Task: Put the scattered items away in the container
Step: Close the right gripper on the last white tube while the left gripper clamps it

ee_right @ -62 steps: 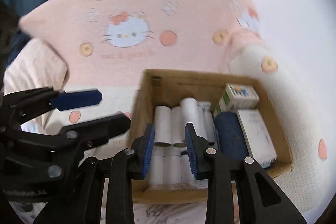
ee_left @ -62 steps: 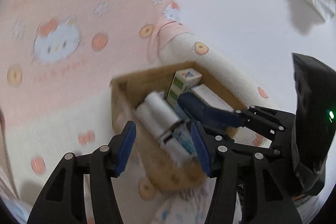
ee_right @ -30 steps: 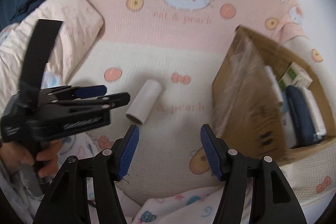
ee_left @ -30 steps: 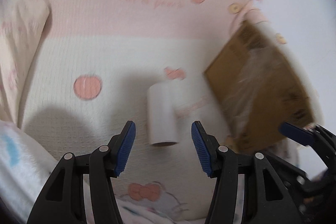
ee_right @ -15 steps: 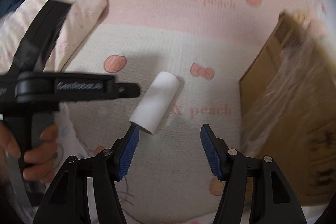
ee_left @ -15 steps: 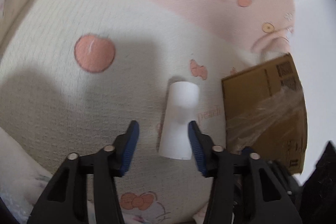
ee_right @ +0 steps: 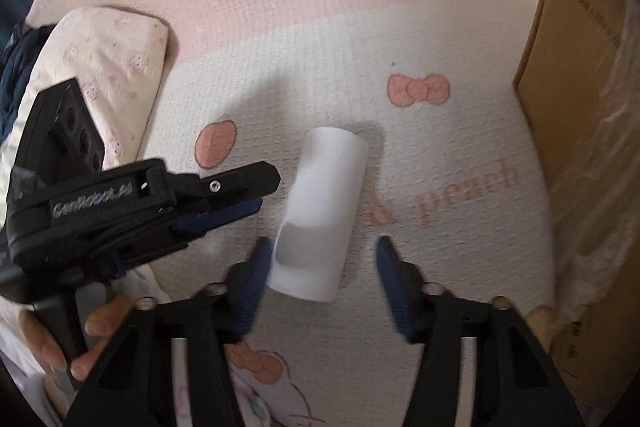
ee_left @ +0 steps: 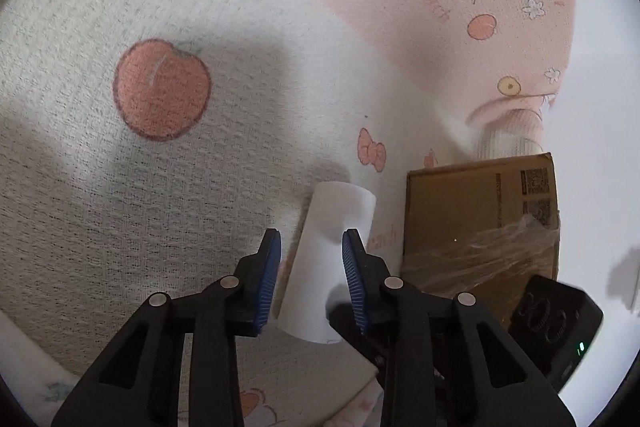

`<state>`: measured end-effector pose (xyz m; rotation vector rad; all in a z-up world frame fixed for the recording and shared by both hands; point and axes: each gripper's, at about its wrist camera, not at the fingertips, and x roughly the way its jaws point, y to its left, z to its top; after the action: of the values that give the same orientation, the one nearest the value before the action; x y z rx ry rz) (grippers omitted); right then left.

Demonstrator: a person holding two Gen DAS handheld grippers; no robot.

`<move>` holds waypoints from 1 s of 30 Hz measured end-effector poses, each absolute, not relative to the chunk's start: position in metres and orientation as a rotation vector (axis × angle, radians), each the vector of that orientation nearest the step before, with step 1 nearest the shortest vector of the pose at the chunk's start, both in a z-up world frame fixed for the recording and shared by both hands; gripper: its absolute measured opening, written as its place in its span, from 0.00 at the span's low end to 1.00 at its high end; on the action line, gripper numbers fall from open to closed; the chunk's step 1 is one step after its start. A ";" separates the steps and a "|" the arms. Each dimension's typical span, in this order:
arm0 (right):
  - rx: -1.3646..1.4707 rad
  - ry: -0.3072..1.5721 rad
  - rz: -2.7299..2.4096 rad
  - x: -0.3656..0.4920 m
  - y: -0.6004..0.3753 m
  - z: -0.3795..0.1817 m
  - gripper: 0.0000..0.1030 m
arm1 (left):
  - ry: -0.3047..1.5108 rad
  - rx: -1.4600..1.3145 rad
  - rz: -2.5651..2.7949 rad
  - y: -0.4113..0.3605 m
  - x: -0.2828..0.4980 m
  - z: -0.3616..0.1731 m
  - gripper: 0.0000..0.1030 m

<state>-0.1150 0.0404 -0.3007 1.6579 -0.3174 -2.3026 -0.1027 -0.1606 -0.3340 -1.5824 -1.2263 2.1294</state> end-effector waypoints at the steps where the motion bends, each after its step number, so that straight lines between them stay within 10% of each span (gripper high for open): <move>1: 1.665 -0.361 -2.280 -0.118 0.042 -0.303 0.42 | -1.214 -1.583 2.123 -0.159 -0.103 -0.334 0.34; 30: 1.770 -0.313 -2.180 -0.116 0.028 -0.324 0.42 | -1.174 -1.612 2.055 -0.141 -0.093 -0.341 0.38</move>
<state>-0.1157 0.0283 -0.3236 1.7698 -0.3126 -2.1804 -0.0928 -0.1411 -0.3406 -1.6123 -1.1742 2.0552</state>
